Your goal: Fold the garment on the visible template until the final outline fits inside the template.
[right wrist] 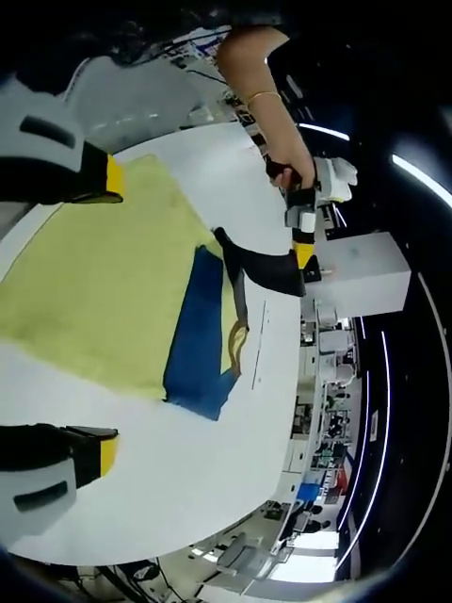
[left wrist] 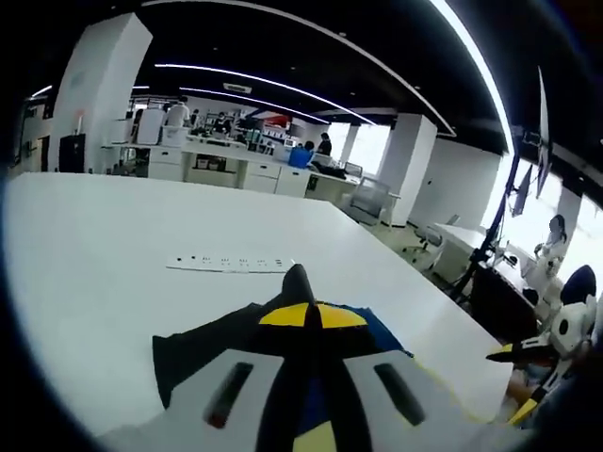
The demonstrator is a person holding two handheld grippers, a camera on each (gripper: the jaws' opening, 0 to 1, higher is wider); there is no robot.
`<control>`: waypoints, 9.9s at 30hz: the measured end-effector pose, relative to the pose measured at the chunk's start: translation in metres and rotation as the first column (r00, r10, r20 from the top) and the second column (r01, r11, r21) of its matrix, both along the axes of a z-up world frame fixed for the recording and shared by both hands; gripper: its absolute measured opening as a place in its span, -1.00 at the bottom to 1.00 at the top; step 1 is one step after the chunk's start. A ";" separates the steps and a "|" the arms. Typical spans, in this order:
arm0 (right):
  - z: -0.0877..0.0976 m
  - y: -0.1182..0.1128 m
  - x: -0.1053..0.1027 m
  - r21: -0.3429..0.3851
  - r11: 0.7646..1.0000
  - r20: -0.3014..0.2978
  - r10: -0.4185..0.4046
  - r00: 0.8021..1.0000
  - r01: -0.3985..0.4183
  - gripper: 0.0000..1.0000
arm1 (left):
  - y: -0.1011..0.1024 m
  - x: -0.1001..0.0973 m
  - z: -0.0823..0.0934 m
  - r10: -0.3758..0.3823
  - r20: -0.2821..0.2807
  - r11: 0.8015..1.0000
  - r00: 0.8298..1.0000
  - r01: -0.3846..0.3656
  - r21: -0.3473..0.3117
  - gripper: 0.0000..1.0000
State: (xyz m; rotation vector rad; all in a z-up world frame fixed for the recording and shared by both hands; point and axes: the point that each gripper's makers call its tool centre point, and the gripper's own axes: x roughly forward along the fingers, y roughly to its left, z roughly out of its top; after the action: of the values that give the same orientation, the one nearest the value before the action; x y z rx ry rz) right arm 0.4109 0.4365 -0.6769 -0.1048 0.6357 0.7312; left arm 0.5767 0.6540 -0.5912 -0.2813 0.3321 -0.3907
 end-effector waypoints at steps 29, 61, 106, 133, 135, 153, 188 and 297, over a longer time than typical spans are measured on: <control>-0.019 -0.007 0.008 0.062 0.996 -0.047 -0.059 0.997 0.062 0.97 | -0.104 -0.003 -0.042 -0.203 -0.022 0.976 0.979 0.200 -0.091 -1.00; -0.037 -0.032 0.008 0.055 0.990 -0.076 -0.124 0.989 0.128 0.96 | -0.172 -0.039 -0.166 -0.325 -0.306 0.941 0.895 0.339 -0.008 -1.00; -0.025 -0.005 0.059 0.039 0.991 -0.070 -0.125 0.990 0.128 0.30 | -0.023 -0.056 -0.089 -0.171 -0.083 0.957 0.982 0.186 0.223 0.97; -0.044 -0.002 0.097 -0.053 0.995 -0.037 -0.089 0.995 0.087 -0.01 | 0.111 -0.073 -0.131 0.075 -0.123 0.945 0.990 -0.031 0.325 -0.33; -0.046 -0.003 0.099 -0.060 0.994 -0.038 -0.091 0.995 0.089 -0.04 | 0.115 -0.073 -0.133 0.082 -0.125 0.946 0.989 -0.038 0.323 -0.38; -0.075 -0.017 0.127 -0.119 0.976 -0.020 -0.185 0.983 0.181 -0.31 | 0.103 -0.065 -0.164 0.084 -0.156 0.953 0.984 -0.034 0.301 -0.50; -0.094 -0.012 0.133 -0.103 0.965 -0.032 -0.244 0.969 0.240 -0.97 | 0.104 -0.074 -0.173 0.108 -0.257 0.939 0.960 -0.014 0.342 -0.99; -0.089 -0.013 -0.085 -0.244 0.921 -0.239 0.248 0.939 -0.305 0.06 | 0.044 -0.272 -0.167 -0.400 -0.359 0.770 0.843 0.522 0.367 0.02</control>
State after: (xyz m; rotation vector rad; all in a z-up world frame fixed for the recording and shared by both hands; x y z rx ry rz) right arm 0.3263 0.4239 -0.7663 -0.3902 0.9312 0.9319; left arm 0.3052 0.6977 -0.7583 0.2273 0.7508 -0.7574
